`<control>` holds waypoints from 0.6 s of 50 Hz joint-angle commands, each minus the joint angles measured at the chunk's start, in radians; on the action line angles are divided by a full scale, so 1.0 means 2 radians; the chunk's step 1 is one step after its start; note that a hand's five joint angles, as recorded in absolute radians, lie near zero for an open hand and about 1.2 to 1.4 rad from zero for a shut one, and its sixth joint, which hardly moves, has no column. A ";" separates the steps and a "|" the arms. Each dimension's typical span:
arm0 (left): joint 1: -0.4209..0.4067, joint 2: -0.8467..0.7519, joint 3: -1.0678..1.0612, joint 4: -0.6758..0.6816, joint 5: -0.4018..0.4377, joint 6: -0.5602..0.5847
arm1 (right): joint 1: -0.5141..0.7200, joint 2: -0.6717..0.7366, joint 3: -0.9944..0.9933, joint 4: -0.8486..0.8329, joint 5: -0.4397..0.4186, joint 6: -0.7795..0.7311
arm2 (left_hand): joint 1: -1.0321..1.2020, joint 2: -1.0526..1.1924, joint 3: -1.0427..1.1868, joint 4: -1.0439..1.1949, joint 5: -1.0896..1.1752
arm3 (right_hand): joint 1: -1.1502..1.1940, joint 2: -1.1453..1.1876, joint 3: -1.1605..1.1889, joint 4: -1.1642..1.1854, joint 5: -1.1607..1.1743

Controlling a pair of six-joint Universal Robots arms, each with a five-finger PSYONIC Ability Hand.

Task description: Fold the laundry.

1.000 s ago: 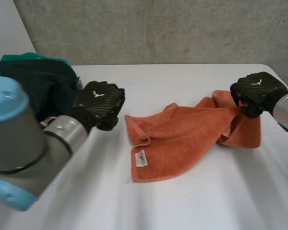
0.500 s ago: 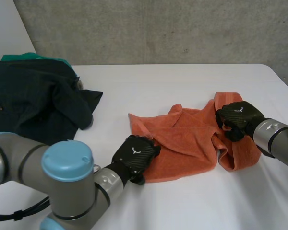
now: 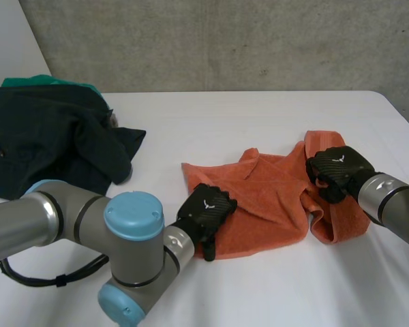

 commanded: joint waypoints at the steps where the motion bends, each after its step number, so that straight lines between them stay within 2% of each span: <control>1: 0.008 -0.017 0.023 0.012 -0.002 0.020 | 0.000 -0.001 0.005 -0.004 0.000 -0.006 | 0.091 0.094 0.096 0.091 0.124 | 0.158 0.112 0.103 0.099 0.117; 13: 0.012 -0.019 0.042 0.034 -0.010 0.019 | 0.003 0.001 0.006 -0.005 0.000 -0.006 | 0.128 0.130 0.133 0.127 0.161 | 0.158 0.112 0.103 0.099 0.117; 16: 0.013 -0.019 0.040 0.032 -0.007 0.019 | 0.003 0.001 0.006 -0.005 0.000 -0.005 | 0.202 0.205 0.208 0.202 0.236 | 0.158 0.112 0.103 0.099 0.117; 19: 0.012 -0.017 0.037 0.028 -0.003 0.020 | 0.004 0.002 0.006 -0.006 0.000 -0.006 | 0.407 0.410 0.412 0.407 0.440 | 0.158 0.112 0.103 0.099 0.117; 26: 0.014 -0.009 0.030 0.017 0.009 0.020 | 0.005 -0.005 0.004 -0.004 0.000 -0.003 | 0.408 0.411 0.413 0.408 0.441 | 0.158 0.112 0.103 0.099 0.117; 30: 0.021 0.023 0.019 -0.011 0.011 0.018 | 0.005 -0.021 0.002 0.005 0.000 -0.003 | 0.408 0.411 0.413 0.408 0.441 | 0.158 0.112 0.103 0.099 0.117</control>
